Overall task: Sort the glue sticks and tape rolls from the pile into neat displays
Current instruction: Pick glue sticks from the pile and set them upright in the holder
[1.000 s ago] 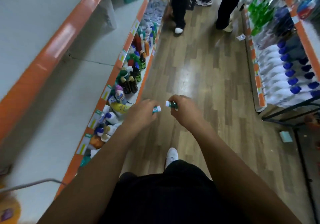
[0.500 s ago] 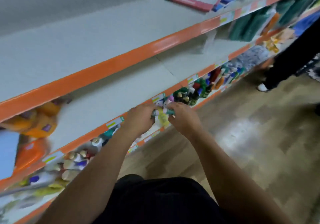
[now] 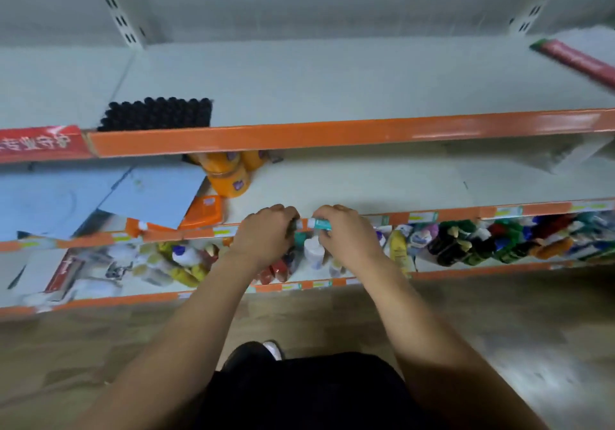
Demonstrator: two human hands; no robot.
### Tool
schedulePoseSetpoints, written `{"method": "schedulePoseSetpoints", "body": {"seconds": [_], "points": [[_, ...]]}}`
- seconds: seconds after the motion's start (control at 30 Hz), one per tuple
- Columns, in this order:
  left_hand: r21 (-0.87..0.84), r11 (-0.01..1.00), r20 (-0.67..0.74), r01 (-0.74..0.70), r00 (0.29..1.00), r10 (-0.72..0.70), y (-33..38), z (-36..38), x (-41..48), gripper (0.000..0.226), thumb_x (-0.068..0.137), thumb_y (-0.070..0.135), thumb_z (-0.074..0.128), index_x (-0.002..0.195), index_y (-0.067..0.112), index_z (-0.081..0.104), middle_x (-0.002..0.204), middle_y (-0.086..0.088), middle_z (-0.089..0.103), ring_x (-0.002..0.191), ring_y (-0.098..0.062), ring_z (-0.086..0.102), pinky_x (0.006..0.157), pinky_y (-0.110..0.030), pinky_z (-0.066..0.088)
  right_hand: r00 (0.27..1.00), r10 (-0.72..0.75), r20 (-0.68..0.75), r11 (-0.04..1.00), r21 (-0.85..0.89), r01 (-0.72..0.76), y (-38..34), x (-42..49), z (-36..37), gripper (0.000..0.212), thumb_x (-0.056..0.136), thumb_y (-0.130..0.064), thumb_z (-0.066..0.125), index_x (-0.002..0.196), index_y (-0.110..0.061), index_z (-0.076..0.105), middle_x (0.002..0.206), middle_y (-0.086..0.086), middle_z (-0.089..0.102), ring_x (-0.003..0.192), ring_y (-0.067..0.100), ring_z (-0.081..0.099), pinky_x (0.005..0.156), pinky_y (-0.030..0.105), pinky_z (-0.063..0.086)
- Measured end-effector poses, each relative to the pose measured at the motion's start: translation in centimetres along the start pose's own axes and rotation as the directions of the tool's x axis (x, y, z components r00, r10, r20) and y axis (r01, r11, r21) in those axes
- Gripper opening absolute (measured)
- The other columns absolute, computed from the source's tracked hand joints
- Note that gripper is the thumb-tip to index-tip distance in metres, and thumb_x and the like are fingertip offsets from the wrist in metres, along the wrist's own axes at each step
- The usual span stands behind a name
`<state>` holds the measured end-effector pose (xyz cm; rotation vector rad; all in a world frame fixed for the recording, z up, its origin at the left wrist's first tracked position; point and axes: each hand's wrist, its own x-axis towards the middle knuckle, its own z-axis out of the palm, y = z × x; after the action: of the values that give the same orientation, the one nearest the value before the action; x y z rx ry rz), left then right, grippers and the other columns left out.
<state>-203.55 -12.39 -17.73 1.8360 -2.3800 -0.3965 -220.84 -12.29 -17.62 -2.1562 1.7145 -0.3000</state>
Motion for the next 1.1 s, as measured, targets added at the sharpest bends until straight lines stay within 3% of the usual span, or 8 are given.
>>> {"method": "schedulePoseSetpoints", "body": {"seconds": [0.3, 0.5, 0.6, 0.77, 1.1], "points": [[0.001, 1.0, -0.06, -0.004, 0.998, 0.004, -4.3, -4.3, -0.7, 0.027, 0.092, 0.023, 0.055, 0.119, 0.023, 0.057, 0.107, -0.001, 0.062, 0.096, -0.024, 0.06, 0.067, -0.031, 0.045, 0.996, -0.083, -0.038, 0.996, -0.01, 0.083, -5.6, 3.4, -0.7, 0.036, 0.088, -0.017, 0.057, 0.122, -0.025, 0.058, 0.114, -0.001, 0.064, 0.102, 0.023, 0.057, 0.08, 0.037, 0.049], [-0.011, 1.0, -0.191, -0.011, 0.981, 0.009, -8.3, -11.2, -0.9, 0.026, 0.09, 0.022, 0.057, 0.117, 0.024, 0.059, 0.107, 0.002, 0.062, 0.096, -0.026, 0.06, 0.067, -0.033, 0.047, 0.956, -0.192, -0.224, 0.98, 0.004, 0.198, -11.1, 6.2, -4.1, 0.032, 0.086, -0.018, 0.06, 0.116, -0.027, 0.062, 0.112, -0.004, 0.065, 0.099, 0.021, 0.058, 0.077, 0.035, 0.049], [-0.023, 1.0, -0.254, 0.0, 0.967, -0.006, -10.6, -14.2, -0.9, 0.029, 0.09, 0.021, 0.058, 0.119, 0.022, 0.059, 0.108, -0.001, 0.062, 0.098, -0.027, 0.06, 0.073, -0.042, 0.052, 0.933, -0.248, -0.26, 0.967, -0.012, 0.253, -14.4, 8.5, -5.3, 0.031, 0.088, -0.019, 0.06, 0.118, -0.026, 0.061, 0.108, -0.004, 0.064, 0.099, 0.02, 0.059, 0.078, 0.037, 0.05], [-0.048, 0.996, -0.284, 0.07, 0.955, -0.081, -14.5, -16.6, -0.6, 0.027, 0.092, 0.017, 0.057, 0.119, 0.02, 0.061, 0.111, -0.004, 0.062, 0.104, -0.028, 0.058, 0.082, -0.042, 0.049, 0.927, -0.296, -0.231, 0.954, -0.013, 0.301, -18.6, 11.8, -5.4, 0.033, 0.088, -0.018, 0.058, 0.121, -0.026, 0.061, 0.109, -0.001, 0.063, 0.103, 0.022, 0.057, 0.081, 0.039, 0.05], [-0.012, 0.982, -0.274, 0.189, 0.944, -0.185, -20.3, -19.8, 2.4, 0.031, 0.093, 0.019, 0.059, 0.123, 0.022, 0.063, 0.107, -0.007, 0.063, 0.1, -0.03, 0.058, 0.084, -0.042, 0.048, 0.908, -0.366, -0.207, 0.925, 0.025, 0.378, -21.8, 18.2, -4.0, 0.034, 0.089, -0.02, 0.059, 0.122, -0.029, 0.061, 0.106, -0.001, 0.061, 0.099, 0.02, 0.056, 0.08, 0.036, 0.051]]}}
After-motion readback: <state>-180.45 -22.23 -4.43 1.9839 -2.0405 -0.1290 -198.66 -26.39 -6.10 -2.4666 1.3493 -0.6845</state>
